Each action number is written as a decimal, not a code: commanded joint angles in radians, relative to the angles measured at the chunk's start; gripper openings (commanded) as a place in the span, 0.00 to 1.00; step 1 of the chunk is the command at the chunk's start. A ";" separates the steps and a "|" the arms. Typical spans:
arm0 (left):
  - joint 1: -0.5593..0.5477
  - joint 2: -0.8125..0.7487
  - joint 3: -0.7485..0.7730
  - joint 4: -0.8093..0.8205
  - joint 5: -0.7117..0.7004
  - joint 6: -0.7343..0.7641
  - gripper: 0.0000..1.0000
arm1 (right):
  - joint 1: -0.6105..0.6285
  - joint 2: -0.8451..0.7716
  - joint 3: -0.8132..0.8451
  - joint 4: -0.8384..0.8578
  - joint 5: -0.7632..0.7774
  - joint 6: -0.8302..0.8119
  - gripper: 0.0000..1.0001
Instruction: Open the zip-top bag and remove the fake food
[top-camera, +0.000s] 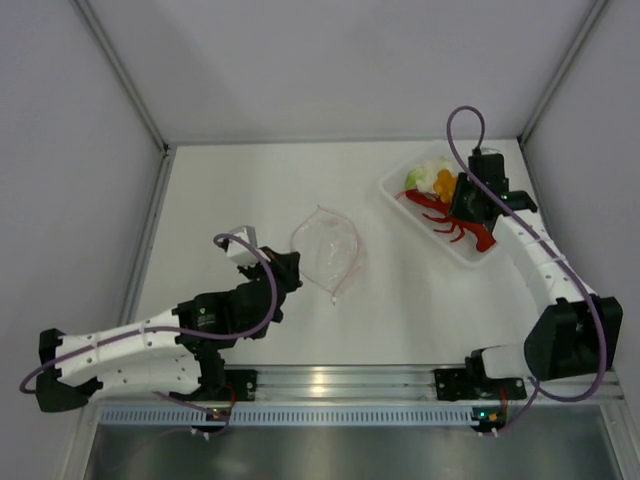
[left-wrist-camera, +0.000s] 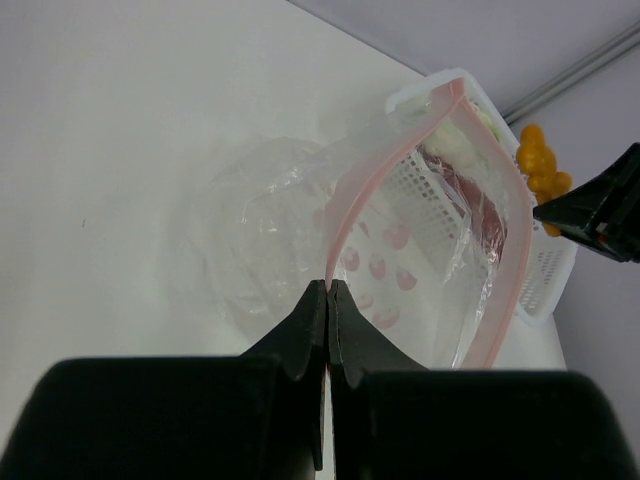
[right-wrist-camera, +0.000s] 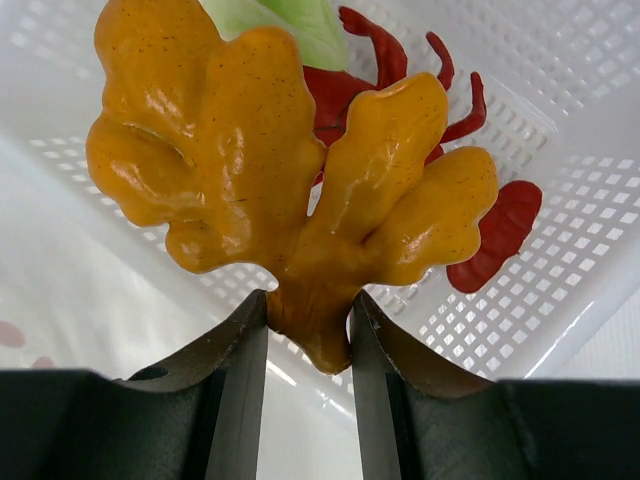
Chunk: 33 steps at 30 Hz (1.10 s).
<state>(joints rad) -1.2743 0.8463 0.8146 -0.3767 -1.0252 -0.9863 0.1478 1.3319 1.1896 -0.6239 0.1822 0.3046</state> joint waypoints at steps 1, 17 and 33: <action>0.006 -0.015 0.047 -0.017 -0.006 0.026 0.00 | -0.037 0.058 -0.021 0.032 -0.012 -0.022 0.05; 0.280 0.050 0.169 -0.100 0.220 0.119 0.00 | -0.039 0.121 -0.051 0.052 0.056 -0.004 0.55; 0.582 0.284 0.492 -0.250 0.295 0.394 0.00 | -0.037 -0.217 -0.033 -0.074 -0.004 -0.036 0.62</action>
<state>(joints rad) -0.7433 1.0508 1.1969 -0.5709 -0.7513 -0.6910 0.1211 1.1725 1.1217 -0.6445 0.1913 0.2874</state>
